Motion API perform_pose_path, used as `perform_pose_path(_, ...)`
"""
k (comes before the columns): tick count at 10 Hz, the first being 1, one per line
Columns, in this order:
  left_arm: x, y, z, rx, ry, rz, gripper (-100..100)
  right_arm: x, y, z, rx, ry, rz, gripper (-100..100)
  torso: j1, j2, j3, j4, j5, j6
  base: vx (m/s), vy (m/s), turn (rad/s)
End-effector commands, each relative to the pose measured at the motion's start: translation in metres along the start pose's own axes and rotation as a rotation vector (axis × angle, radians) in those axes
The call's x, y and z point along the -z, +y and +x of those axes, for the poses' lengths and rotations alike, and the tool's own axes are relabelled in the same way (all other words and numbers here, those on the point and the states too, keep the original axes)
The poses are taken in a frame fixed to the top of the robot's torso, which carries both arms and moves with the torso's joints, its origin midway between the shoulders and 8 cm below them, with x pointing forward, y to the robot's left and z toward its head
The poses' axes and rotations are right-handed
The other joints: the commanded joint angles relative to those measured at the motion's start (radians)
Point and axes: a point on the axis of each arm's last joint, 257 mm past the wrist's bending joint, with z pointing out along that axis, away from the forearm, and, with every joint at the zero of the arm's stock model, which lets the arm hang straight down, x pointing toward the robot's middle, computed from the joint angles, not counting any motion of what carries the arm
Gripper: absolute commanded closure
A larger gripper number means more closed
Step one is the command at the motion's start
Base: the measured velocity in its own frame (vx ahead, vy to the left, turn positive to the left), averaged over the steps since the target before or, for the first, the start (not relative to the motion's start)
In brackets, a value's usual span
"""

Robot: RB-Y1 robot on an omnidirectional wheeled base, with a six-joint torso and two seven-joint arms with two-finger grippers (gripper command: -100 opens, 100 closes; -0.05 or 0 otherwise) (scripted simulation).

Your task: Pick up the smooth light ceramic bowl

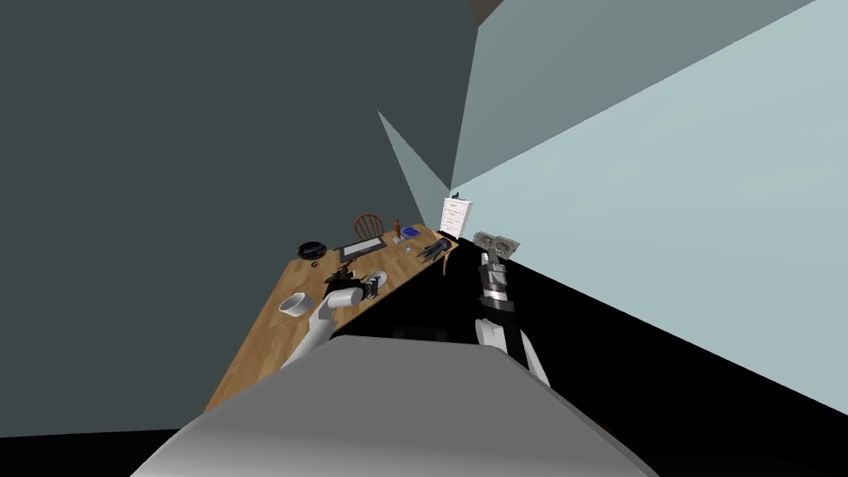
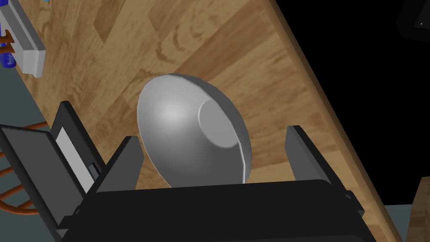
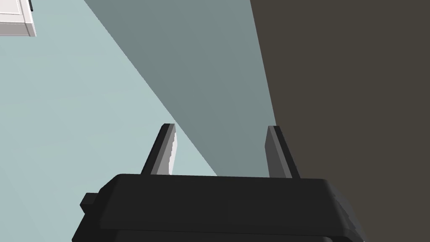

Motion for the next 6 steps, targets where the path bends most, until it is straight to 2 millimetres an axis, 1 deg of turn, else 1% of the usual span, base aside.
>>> perform_pose_path(1,-0.002,0.018,-0.010,-0.011,-0.012,-0.067,-100,0.000,0.000,0.000,0.000,0.000,0.000,0,0.000,0.000,0.000,0.000,0.000,0.000,0.063,0.023,-0.029)
perform_pose_path(5,-0.003,0.060,-0.031,-0.013,-0.042,-0.186,-100,0.000,0.000,0.000,0.000,0.000,0.000,0,0.003,-0.001,-0.001,0.000,0.001,0.000,0.075,0.056,-0.016)
perform_pose_path(6,-0.003,0.052,-0.027,-0.014,-0.037,-0.170,-100,0.000,0.000,0.000,0.000,0.000,0.000,0,0.003,-0.002,-0.001,0.000,0.001,0.000,0.035,0.029,-0.004)
